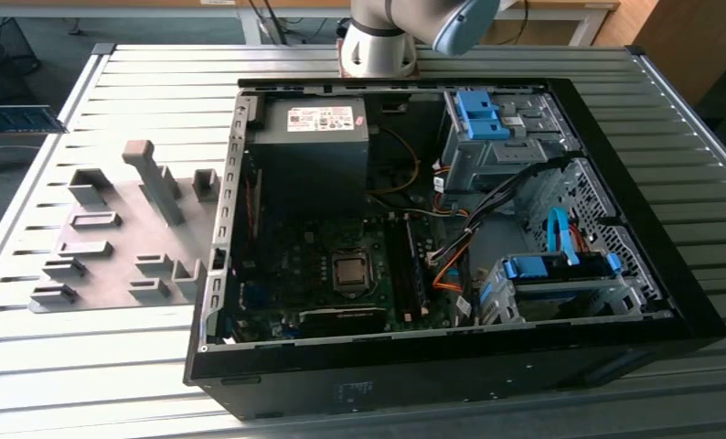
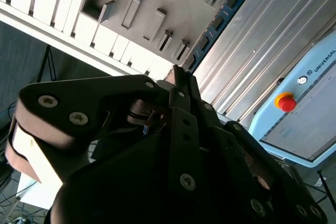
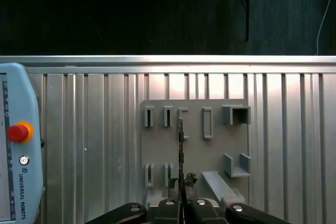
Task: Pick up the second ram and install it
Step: 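Pick up the second ram and move it above second insertion slot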
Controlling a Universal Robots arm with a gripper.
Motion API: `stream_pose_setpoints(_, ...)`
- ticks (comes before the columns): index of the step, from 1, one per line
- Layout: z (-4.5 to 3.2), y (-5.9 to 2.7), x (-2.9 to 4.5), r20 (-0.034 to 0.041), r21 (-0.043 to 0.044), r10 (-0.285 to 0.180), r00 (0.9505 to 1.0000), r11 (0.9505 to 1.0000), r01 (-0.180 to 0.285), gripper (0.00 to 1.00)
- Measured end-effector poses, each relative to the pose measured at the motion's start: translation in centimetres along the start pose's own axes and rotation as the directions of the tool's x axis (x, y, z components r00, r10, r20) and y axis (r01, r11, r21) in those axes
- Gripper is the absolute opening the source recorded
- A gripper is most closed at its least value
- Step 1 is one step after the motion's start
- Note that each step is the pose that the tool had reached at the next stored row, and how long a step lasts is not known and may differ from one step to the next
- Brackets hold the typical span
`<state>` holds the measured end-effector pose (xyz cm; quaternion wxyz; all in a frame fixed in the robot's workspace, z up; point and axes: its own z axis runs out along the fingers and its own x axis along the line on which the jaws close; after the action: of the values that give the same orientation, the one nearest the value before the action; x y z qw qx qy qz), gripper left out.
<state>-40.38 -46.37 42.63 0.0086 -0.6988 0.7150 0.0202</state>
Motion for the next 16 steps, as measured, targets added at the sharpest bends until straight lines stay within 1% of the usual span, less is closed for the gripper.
stream_pose_setpoints(3, -0.63, 0.01, -0.02, 0.0, 0.0003, 0.0, 1.0, 1.0, 0.0, 0.14)
stream_pose_setpoints(4, -0.71, 0.01, -0.03, 0.0, 0.0003, 0.0, 1.0, 1.0, 0.0, 0.14)
stream_pose_setpoints(10, -0.74, 0.0, -0.03, -0.0001, 0.0003, 0.0, 1.0, 1.0, 0.0, 0.14)
stream_pose_setpoints(16, -0.74, -0.33, -0.04, 0.0, 0.0003, 0.0, 1.0, 1.0, 0.0, 0.14)
